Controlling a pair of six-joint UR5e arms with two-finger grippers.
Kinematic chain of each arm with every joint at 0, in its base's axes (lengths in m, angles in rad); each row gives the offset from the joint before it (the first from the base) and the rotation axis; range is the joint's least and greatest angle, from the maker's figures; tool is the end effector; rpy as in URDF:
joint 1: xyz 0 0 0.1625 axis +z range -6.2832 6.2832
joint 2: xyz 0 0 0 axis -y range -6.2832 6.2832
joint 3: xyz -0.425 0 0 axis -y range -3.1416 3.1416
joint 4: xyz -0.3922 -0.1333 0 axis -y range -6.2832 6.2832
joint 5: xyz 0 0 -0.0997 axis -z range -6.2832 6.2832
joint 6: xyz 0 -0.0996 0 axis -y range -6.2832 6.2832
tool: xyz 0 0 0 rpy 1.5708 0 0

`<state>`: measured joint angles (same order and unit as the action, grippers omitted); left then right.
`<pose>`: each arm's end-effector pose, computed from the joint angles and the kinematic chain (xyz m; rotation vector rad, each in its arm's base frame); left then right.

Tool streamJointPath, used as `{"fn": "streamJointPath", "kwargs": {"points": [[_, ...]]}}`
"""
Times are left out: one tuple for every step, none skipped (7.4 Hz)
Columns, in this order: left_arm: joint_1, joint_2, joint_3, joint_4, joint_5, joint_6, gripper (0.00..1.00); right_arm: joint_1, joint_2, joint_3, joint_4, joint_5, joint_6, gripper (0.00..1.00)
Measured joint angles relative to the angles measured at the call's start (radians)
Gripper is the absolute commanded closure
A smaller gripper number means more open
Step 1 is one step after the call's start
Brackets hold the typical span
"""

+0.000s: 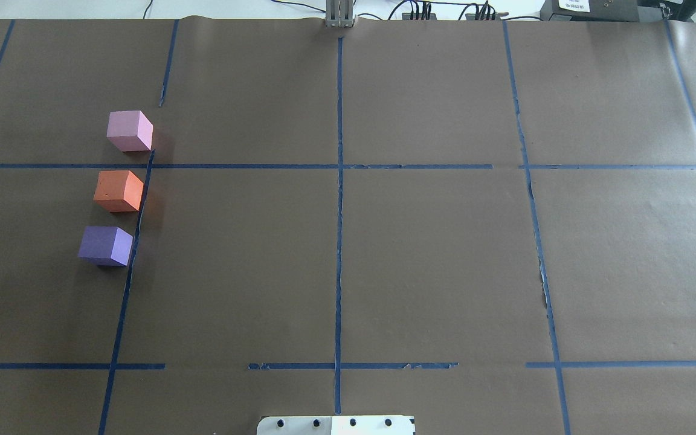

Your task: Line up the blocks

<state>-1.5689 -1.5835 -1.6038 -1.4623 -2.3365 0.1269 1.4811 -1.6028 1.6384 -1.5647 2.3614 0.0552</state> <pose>-0.0633 -0.4923 0.6475 -0.0118 0.7680 0.0984 0.0192 -0.4846 0.6392 -0.0178 -0.7913 -0.0492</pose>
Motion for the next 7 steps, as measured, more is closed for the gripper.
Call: {"fn": "streamJointPath", "kwargs": {"points": [[0.000,0.000,0.003,-0.009,0.000,-0.012,0.00,0.000,0.000,0.000,0.000,0.000,0.000,0.00],[0.000,0.000,0.004,-0.013,0.000,-0.017,0.00,0.000,0.000,0.000,0.000,0.000,0.000,0.00],[0.000,0.000,0.005,-0.014,0.000,-0.019,0.00,0.000,0.001,0.000,0.000,0.000,0.000,0.00],[0.000,0.000,0.005,-0.015,0.000,-0.019,0.00,0.000,0.001,0.000,0.000,0.000,0.000,0.00],[0.000,0.000,0.005,-0.015,0.000,-0.019,0.00,0.000,0.001,0.000,0.000,0.000,0.000,0.00],[0.000,0.000,0.004,-0.015,0.000,-0.019,0.00,0.000,0.001,0.000,0.000,0.000,0.000,0.00],[0.000,0.001,0.004,-0.015,0.000,-0.018,0.00,0.000,0.000,0.000,0.000,0.000,0.000,0.00]]}}
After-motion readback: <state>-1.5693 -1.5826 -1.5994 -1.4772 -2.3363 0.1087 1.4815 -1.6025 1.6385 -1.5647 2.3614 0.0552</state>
